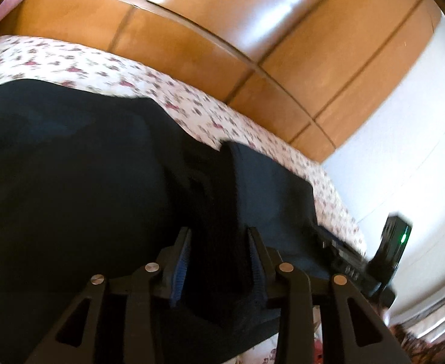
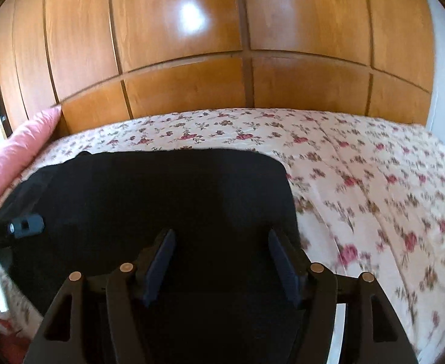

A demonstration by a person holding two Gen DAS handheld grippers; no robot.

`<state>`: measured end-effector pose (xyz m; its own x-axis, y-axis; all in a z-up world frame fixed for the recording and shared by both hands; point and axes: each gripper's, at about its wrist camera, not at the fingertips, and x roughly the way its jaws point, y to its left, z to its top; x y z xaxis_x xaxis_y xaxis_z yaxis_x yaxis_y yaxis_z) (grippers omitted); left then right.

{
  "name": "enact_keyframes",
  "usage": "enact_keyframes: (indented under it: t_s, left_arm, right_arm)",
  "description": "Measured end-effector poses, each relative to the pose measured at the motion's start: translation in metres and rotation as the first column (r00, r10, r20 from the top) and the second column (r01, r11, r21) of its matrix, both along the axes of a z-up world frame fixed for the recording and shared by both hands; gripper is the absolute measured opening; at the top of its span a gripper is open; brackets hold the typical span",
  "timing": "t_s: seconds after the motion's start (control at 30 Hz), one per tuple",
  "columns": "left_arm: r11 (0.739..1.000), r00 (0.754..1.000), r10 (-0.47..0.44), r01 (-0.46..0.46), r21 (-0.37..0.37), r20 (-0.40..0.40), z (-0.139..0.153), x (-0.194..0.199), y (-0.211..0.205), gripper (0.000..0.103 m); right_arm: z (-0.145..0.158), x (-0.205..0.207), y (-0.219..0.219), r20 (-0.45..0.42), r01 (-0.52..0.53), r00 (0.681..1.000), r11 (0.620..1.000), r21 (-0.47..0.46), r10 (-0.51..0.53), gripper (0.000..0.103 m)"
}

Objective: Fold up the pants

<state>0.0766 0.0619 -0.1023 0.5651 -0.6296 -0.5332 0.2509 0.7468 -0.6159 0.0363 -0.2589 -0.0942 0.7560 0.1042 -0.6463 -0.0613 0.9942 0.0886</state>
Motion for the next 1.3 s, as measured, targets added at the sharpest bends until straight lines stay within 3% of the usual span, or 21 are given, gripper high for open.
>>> enact_keyframes:
  t_s: [0.1, 0.2, 0.4, 0.43, 0.53, 0.67, 0.73, 0.8, 0.87, 1.0, 1.13, 1.23, 1.3]
  left_arm:
    - [0.995, 0.994, 0.098, -0.098, 0.015, 0.039, 0.008, -0.012, 0.027, 0.038]
    - [0.974, 0.972, 0.225, -0.226, 0.007, 0.068, 0.018, -0.026, 0.064, 0.040]
    - [0.899, 0.898, 0.438, -0.437, -0.019, 0.045, 0.025, -0.045, 0.127, 0.050]
    - [0.881, 0.880, 0.473, -0.473, -0.018, 0.044, 0.025, -0.050, 0.137, 0.055]
    - [0.812, 0.811, 0.583, -0.584, -0.009, 0.049, 0.026, -0.065, 0.168, 0.056]
    - [0.698, 0.698, 0.716, -0.716, 0.009, 0.024, 0.023, -0.090, 0.207, 0.056]
    - [0.644, 0.644, 0.765, -0.765, 0.004, 0.007, 0.021, -0.105, 0.227, 0.056]
    - [0.597, 0.596, 0.802, -0.802, 0.011, -0.022, 0.018, -0.120, 0.241, 0.056]
    - [0.570, 0.568, 0.821, -0.822, 0.015, -0.057, 0.012, -0.126, 0.248, 0.056]
    - [0.548, 0.544, 0.830, -0.837, 0.000, -0.126, -0.003, -0.133, 0.258, 0.056]
    - [0.583, 0.580, 0.777, -0.809, -0.066, -0.244, -0.027, -0.128, 0.260, 0.056]
    - [0.589, 0.601, 0.742, -0.796, -0.138, -0.297, -0.040, -0.129, 0.259, 0.056]
    - [0.579, 0.601, 0.747, -0.798, -0.168, -0.283, -0.041, -0.131, 0.260, 0.056]
  right_arm:
    - [0.002, -0.004, 0.001, -0.013, 0.022, 1.000, 1.000, -0.002, -0.022, 0.068]
    - [0.007, -0.005, 0.010, -0.018, 0.046, 0.999, 0.998, -0.032, -0.047, 0.069]
    - [0.018, -0.016, 0.050, 0.038, -0.133, 0.990, 0.991, 0.013, 0.133, 0.069]
    - [0.019, -0.016, 0.056, 0.037, -0.166, 0.986, 0.986, 0.015, 0.165, 0.069]
    - [0.017, -0.019, 0.071, 0.035, -0.245, 0.969, 0.969, 0.039, 0.243, 0.069]
    - [0.017, -0.015, 0.086, 0.032, -0.303, 0.953, 0.950, 0.075, 0.301, 0.069]
    - [0.020, -0.013, 0.095, 0.044, -0.340, 0.940, 0.937, 0.079, 0.337, 0.060]
    - [0.021, -0.011, 0.106, 0.032, -0.384, 0.923, 0.919, 0.089, 0.383, 0.036]
    - [0.018, -0.010, 0.116, 0.017, -0.416, 0.909, 0.902, 0.113, 0.417, 0.034]
    - [0.002, -0.004, 0.130, -0.048, -0.425, 0.899, 0.893, 0.149, 0.436, 0.034]
    - [-0.004, -0.004, 0.125, -0.038, -0.399, 0.910, 0.896, 0.195, 0.413, 0.034]
    - [-0.005, -0.006, 0.124, -0.031, -0.399, 0.911, 0.897, 0.191, 0.412, 0.034]
    - [-0.005, -0.006, 0.122, -0.027, -0.397, 0.912, 0.896, 0.200, 0.410, 0.034]
